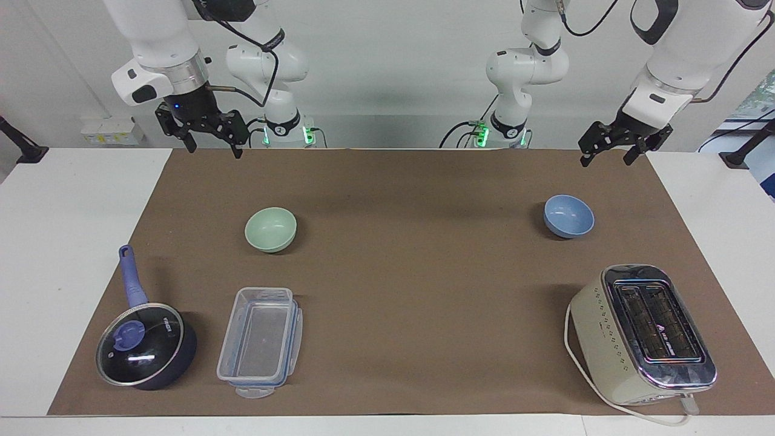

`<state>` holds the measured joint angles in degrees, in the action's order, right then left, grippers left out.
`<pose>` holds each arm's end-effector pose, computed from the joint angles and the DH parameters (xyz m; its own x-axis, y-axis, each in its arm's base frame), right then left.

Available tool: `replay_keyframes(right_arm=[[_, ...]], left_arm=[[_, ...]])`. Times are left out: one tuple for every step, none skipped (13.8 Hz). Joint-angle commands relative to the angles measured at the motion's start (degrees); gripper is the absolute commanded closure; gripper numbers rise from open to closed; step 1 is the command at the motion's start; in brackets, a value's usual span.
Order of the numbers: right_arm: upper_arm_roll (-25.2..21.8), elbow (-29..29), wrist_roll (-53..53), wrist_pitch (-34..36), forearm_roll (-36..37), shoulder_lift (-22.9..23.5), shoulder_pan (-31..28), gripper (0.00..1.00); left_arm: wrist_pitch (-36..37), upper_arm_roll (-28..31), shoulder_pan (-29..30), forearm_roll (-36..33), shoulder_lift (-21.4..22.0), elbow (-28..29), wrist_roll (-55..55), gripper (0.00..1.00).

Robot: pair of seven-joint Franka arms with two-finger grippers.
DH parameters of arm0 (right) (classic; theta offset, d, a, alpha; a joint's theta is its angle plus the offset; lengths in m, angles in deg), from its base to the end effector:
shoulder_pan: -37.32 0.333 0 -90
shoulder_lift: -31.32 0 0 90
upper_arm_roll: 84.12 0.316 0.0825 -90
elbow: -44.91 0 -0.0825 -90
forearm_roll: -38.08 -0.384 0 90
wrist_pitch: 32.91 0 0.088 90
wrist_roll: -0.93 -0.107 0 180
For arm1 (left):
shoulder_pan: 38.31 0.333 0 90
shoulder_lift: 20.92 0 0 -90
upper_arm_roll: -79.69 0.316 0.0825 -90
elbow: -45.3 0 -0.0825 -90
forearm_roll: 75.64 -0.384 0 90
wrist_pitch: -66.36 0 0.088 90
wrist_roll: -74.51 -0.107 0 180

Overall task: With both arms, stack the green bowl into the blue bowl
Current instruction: 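Move the left gripper to the rim of the blue bowl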

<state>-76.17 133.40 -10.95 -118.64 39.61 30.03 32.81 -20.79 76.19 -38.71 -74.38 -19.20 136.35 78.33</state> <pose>0.5393 0.0303 0.6426 0.9887 -0.1488 -0.0192 -0.1481 -0.9884 0.0345 0.5384 -0.0397 0.6280 0.9992 -0.0024 -0.0393 -0.0017 -0.9998 0.0176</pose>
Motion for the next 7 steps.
replay_keyframes(right_arm=[[0.2, 1.8, -0.4, -1.1, -0.4, -1.4, -0.2, 0.00], [0.2, 1.8, -0.4, -1.1, -0.4, -1.4, -0.2, 0.00], [0.2, 1.8, -0.4, -1.1, -0.4, -1.4, -0.2, 0.00], [0.2, 1.8, -0.5, -1.0, -0.4, -1.4, -0.2, 0.00], [0.2, 1.8, -0.5, -0.9, -0.4, -1.4, -0.2, 0.00], [0.2, 1.8, -0.5, -0.8, -0.4, -1.4, -0.2, 0.00], [0.2, 1.8, -0.5, -0.8, -0.4, -1.4, -0.2, 0.00]], left_arm=[[0.1, 0.2, -0.3, -0.4, 0.4, -0.1, -2.1, 0.00], [0.1, 0.2, -0.2, -0.4, 0.4, -0.1, -2.0, 0.00], [0.1, 0.2, -0.2, -0.4, 0.4, -0.1, -2.0, 0.00], [0.1, 0.2, 0.0, -0.4, 0.5, 0.0, -2.0, 0.00], [0.1, 0.2, 0.3, -0.4, 0.5, 0.2, -2.1, 0.00], [-0.2, 0.2, 0.4, -0.4, 0.5, 0.6, -2.2, 0.00], [-0.6, 0.2, 0.6, -0.4, 0.8, 1.6, -2.2, 0.00]])
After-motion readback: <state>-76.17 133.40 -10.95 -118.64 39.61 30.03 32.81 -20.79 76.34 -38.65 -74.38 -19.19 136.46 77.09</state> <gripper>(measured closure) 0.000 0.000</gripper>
